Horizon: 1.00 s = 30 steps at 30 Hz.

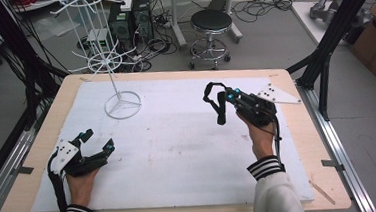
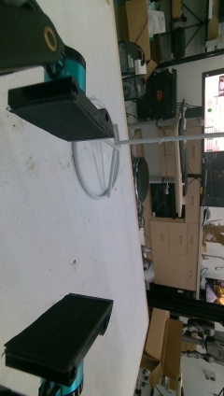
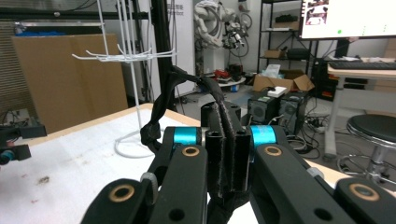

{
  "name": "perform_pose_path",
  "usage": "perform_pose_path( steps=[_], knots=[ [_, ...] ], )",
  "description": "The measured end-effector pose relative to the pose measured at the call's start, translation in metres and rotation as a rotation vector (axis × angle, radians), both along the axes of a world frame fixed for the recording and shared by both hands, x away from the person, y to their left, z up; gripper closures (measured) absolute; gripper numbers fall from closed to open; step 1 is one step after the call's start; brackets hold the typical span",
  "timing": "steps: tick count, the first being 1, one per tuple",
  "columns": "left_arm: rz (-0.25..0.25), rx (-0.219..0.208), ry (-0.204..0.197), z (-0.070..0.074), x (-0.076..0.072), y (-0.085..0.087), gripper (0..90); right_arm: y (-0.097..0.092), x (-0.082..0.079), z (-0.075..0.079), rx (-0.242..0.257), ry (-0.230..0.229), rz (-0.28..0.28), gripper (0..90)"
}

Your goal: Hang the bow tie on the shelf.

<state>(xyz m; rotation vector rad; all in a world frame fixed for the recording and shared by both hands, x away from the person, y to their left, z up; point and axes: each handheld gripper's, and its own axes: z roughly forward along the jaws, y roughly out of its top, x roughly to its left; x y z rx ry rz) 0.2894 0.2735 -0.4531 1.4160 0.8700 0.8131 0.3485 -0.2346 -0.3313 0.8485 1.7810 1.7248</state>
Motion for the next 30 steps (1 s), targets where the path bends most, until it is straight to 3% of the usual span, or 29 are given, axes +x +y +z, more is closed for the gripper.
perform_pose_path(
  steps=[11,22,30],
  knots=[
    [0.001,0.002,0.000,0.000,0.000,0.000,15.8,0.041,0.023,0.020,0.006,-0.016,0.066,88.2],
    [0.000,0.001,0.001,0.000,0.000,0.000,15.8,0.109,0.048,0.032,0.011,-0.018,0.168,88.2],
    [-0.001,0.004,-0.004,0.000,0.000,0.000,15.8,0.146,0.059,0.037,0.004,-0.018,0.211,88.2]
  ],
)
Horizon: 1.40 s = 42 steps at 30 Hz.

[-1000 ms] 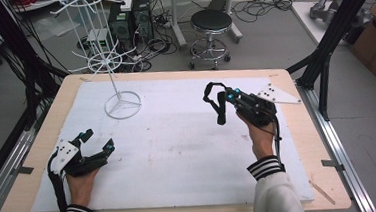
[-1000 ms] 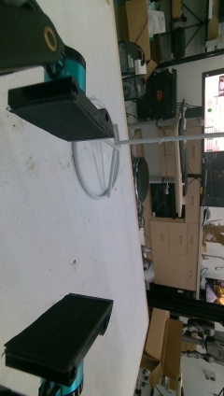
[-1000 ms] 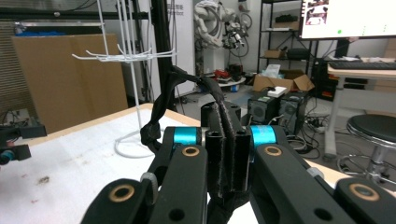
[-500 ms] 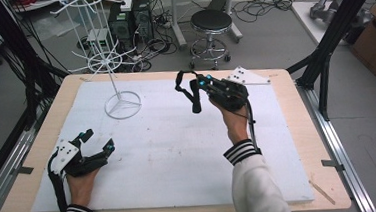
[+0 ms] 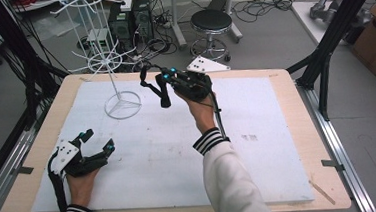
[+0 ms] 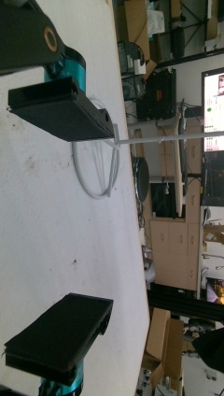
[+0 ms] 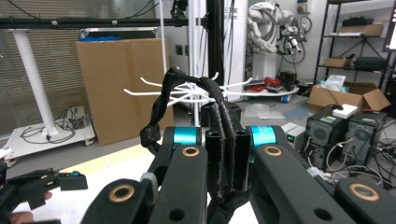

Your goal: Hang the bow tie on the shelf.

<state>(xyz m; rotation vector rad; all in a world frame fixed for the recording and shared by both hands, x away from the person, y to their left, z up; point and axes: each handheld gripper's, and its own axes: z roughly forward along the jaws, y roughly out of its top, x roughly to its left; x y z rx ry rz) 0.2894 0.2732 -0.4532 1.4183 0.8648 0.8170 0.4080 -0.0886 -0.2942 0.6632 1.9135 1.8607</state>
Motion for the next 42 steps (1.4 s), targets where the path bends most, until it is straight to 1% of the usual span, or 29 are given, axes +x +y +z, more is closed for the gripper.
perform_pose_path(
  steps=[1,2,3,4,6,11,17,22,23,25,32,34,39,40,42],
  knots=[
    [0.000,0.000,0.001,0.000,0.000,0.000,15.8,0.000,0.000,0.000,0.000,0.000,0.000,88.2],
    [0.000,-0.001,0.000,0.000,0.000,0.000,15.8,0.007,0.001,0.002,0.000,0.004,0.007,88.2],
    [0.001,-0.001,0.000,0.000,0.000,0.000,15.8,0.010,0.002,0.002,0.001,-0.008,0.011,88.2],
    [0.001,-0.002,-0.001,0.000,0.000,0.000,15.8,0.013,0.002,0.002,0.000,-0.005,0.011,88.2],
    [0.002,-0.003,-0.003,0.000,0.000,0.000,15.8,0.019,0.004,0.003,-0.013,-0.003,0.014,88.2],
    [0.001,-0.001,-0.004,0.000,-0.001,0.000,15.8,0.032,0.007,0.005,-0.004,-0.003,0.034,88.2],
    [0.001,-0.003,-0.011,0.000,-0.001,0.000,15.8,0.054,0.013,0.008,-0.019,-0.007,0.054,88.2],
    [0.002,-0.005,-0.015,-0.001,-0.002,0.000,15.8,0.068,0.018,0.007,-0.022,0.000,0.064,88.2],
    [0.002,-0.005,-0.015,-0.001,-0.002,0.000,15.8,0.071,0.019,0.006,-0.023,0.008,0.068,88.2],
    [0.002,-0.005,-0.015,0.000,-0.002,0.000,15.8,0.075,0.020,0.004,-0.038,0.003,0.065,88.2],
    [0.002,-0.007,-0.013,0.000,-0.002,0.000,15.8,0.081,0.028,-0.003,-0.054,0.019,0.059,88.2],
    [0.002,-0.010,-0.012,0.000,-0.002,0.000,15.8,0.083,0.030,-0.005,-0.053,0.029,0.053,88.1],
    [0.002,-0.009,-0.012,0.000,-0.001,0.001,15.8,0.085,0.035,-0.009,-0.056,0.035,0.044,88.2],
    [0.002,-0.009,-0.012,0.000,-0.001,0.001,15.8,0.086,0.036,-0.010,-0.054,0.043,0.041,88.2],
    [0.002,-0.006,-0.012,0.000,-0.001,0.001,15.8,0.088,0.040,-0.013,-0.053,0.046,0.035,88.1]
  ],
)
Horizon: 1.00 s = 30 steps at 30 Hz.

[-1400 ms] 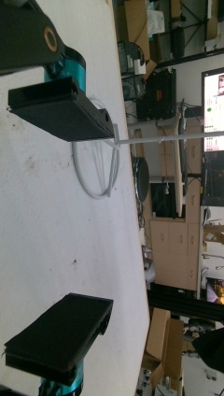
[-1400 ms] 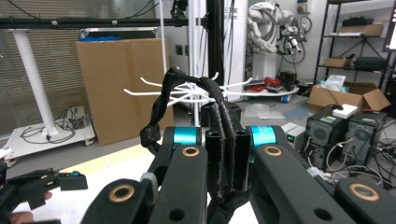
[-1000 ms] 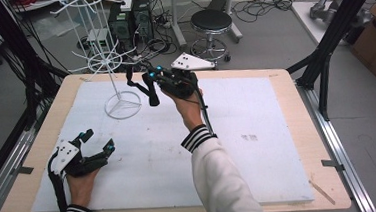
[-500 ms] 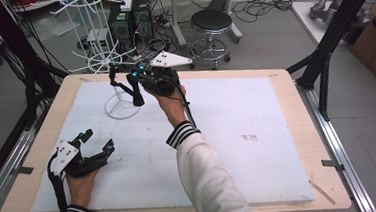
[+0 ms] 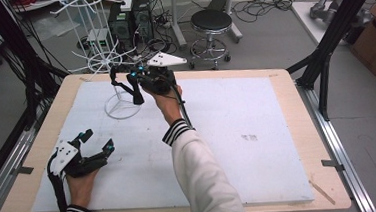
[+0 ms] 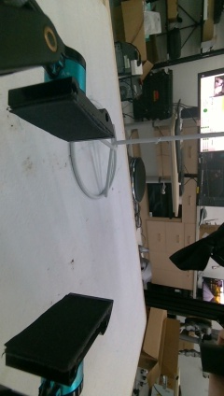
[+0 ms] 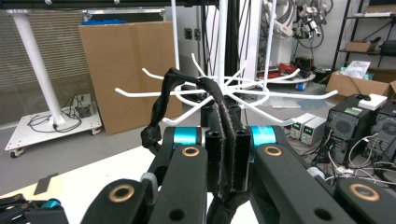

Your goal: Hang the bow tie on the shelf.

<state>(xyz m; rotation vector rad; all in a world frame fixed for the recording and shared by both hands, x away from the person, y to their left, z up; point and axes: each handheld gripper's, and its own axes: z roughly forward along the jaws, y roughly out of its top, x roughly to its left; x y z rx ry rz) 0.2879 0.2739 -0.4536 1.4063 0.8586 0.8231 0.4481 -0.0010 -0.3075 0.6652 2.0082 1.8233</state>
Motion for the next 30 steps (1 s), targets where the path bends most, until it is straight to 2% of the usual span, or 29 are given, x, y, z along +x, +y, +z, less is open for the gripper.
perform_pose_path(
  steps=[14,30],
  knots=[
    [-0.005,0.002,0.000,0.000,0.000,0.000,15.8,0.020,0.017,-0.011,-0.006,0.029,-0.005,88.1],
    [-0.005,0.002,0.001,0.000,0.000,0.000,15.8,0.027,0.027,-0.026,-0.029,0.066,-0.010,88.1]
  ],
)
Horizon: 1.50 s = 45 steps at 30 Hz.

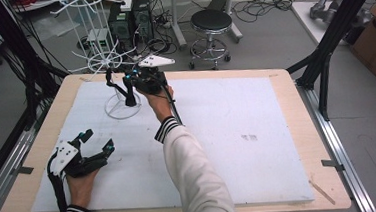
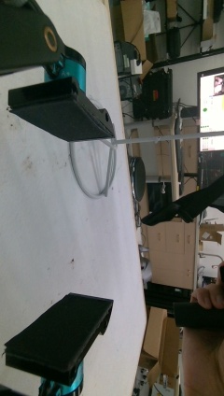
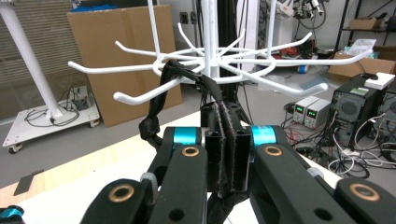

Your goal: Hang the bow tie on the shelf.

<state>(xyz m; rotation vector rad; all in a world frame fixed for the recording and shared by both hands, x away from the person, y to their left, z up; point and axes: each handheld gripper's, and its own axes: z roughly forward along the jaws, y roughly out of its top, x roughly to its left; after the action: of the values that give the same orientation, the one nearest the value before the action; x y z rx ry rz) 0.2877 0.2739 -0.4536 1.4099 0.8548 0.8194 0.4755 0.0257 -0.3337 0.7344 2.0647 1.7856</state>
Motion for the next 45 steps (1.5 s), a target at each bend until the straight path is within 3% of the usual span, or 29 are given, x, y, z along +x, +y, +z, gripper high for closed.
perform_pose_path(
  steps=[11,20,25,28,32,35,38,39,42,45],
  knots=[
    [0.000,-0.007,-0.003,0.000,0.000,0.000,15.8,0.003,0.001,-0.004,-0.021,0.017,0.006,85.6],
    [-0.003,-0.008,-0.011,0.000,-0.001,0.001,15.8,0.004,-0.006,-0.001,-0.107,-0.013,0.024,77.0],
    [-0.003,-0.013,-0.008,0.000,-0.001,0.001,15.8,-0.001,-0.012,-0.001,-0.137,-0.011,0.018,61.4],
    [-0.003,-0.017,-0.008,0.000,-0.001,0.001,15.8,-0.002,-0.015,0.003,-0.135,-0.009,0.004,42.1],
    [-0.003,-0.015,-0.009,0.000,0.000,0.002,15.7,-0.007,-0.020,0.008,-0.152,0.036,-0.010,21.0],
    [-0.002,-0.017,-0.009,0.000,0.000,0.001,15.7,-0.015,-0.026,0.014,-0.174,0.062,-0.009,11.7],
    [-0.001,-0.012,-0.008,0.000,0.000,0.001,15.7,-0.032,-0.041,0.016,-0.146,-0.001,-0.017,11.6],
    [0.000,-0.012,-0.008,0.000,0.000,0.001,15.7,-0.038,-0.043,0.018,-0.170,0.031,0.001,11.3],
    [0.002,-0.012,-0.010,0.000,0.000,0.001,15.7,-0.064,-0.056,0.018,-0.126,-0.005,-0.016,11.2],
    [0.000,-0.009,-0.009,0.000,0.000,0.001,15.7,-0.098,-0.071,0.017,-0.112,-0.013,-0.050,11.1]
  ],
)
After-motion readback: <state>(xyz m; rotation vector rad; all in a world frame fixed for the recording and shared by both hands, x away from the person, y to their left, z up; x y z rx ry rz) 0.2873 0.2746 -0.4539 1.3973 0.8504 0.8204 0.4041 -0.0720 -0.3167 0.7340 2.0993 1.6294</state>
